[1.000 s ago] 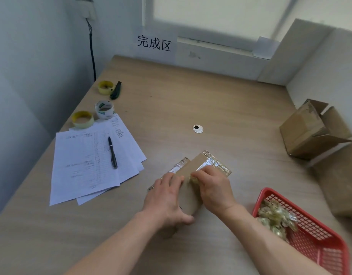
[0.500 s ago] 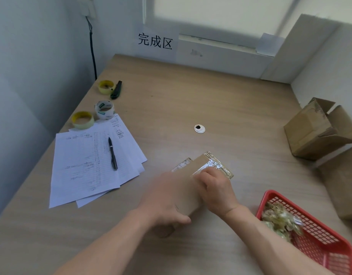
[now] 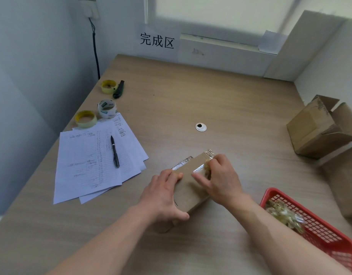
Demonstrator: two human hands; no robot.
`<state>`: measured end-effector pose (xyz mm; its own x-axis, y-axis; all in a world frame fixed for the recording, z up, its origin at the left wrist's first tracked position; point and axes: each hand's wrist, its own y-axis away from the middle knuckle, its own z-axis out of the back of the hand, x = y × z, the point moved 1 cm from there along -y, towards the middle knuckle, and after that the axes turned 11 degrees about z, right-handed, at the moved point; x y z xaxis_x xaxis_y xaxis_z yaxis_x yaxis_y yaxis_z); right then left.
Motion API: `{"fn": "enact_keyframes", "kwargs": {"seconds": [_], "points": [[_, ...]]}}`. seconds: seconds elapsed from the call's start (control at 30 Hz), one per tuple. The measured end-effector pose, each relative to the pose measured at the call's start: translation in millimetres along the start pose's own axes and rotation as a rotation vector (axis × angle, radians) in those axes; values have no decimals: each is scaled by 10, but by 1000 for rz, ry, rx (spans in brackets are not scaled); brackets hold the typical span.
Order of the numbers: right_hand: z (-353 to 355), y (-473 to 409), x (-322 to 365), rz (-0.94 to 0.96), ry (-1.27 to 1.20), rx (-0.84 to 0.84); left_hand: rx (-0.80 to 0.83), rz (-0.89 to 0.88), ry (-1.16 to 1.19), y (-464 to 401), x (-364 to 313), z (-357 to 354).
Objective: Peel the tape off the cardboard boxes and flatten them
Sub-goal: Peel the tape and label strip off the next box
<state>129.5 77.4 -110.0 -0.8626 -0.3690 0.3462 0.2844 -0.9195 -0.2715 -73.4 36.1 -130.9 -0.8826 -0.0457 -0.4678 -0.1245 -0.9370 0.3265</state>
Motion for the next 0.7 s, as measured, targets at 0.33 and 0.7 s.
{"fn": "enact_keyframes", "kwargs": {"seconds": [0.33,0.7], "points": [[13,-9,-89,8,-117,-50,28,-6,-37,23,6,59],[2,-69,-141,-401,-201,-88,23,-5,-47,38,-7,69]]}}
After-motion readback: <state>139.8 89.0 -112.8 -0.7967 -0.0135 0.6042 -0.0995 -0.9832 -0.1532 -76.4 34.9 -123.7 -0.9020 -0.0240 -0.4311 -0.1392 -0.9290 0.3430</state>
